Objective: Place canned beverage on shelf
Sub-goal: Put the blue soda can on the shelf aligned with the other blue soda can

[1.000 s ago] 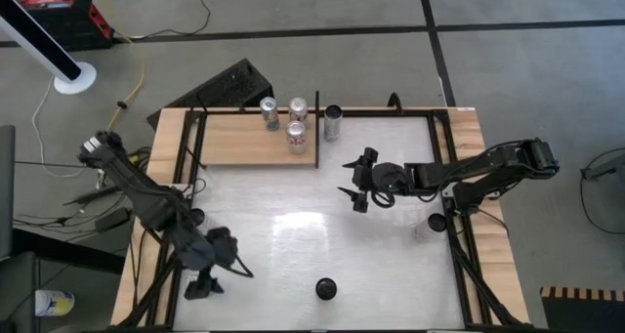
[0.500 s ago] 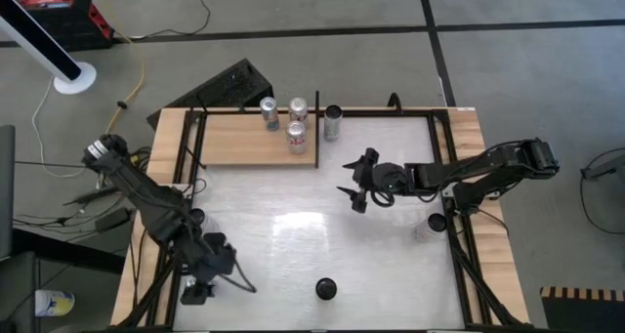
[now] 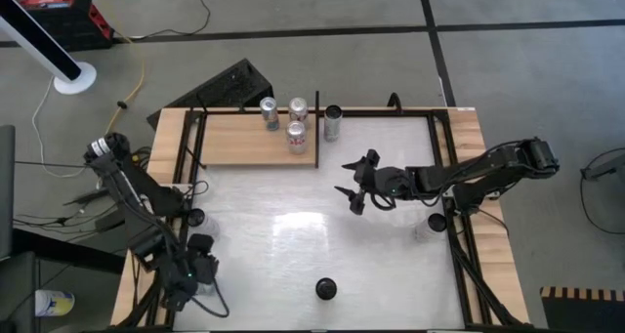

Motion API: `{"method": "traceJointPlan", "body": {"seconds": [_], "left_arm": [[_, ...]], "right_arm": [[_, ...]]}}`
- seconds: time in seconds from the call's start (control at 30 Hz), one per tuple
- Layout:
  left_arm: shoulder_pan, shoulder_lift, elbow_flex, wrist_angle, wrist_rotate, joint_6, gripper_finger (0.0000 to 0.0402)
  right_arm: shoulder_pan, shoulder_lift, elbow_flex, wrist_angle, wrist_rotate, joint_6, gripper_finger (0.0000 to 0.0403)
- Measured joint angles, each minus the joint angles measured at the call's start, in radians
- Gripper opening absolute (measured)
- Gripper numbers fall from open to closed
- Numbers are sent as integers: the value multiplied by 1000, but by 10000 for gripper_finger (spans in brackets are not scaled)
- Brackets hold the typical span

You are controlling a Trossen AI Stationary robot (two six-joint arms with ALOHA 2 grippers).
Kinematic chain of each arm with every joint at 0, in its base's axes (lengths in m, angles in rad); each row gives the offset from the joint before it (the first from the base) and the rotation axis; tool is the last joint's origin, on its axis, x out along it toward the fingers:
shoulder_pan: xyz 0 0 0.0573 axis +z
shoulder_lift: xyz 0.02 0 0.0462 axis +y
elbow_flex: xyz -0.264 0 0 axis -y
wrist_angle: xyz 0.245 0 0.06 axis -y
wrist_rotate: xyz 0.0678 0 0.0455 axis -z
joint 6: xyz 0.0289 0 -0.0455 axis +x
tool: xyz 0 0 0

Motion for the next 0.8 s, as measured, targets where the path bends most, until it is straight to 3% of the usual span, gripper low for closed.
{"method": "traceJointPlan", "body": {"seconds": [0.8], "left_arm": [[-46,0,0,23,-53,-120,300]], "right_arm": [[-5,0,0,1,2,-74,340]]}}
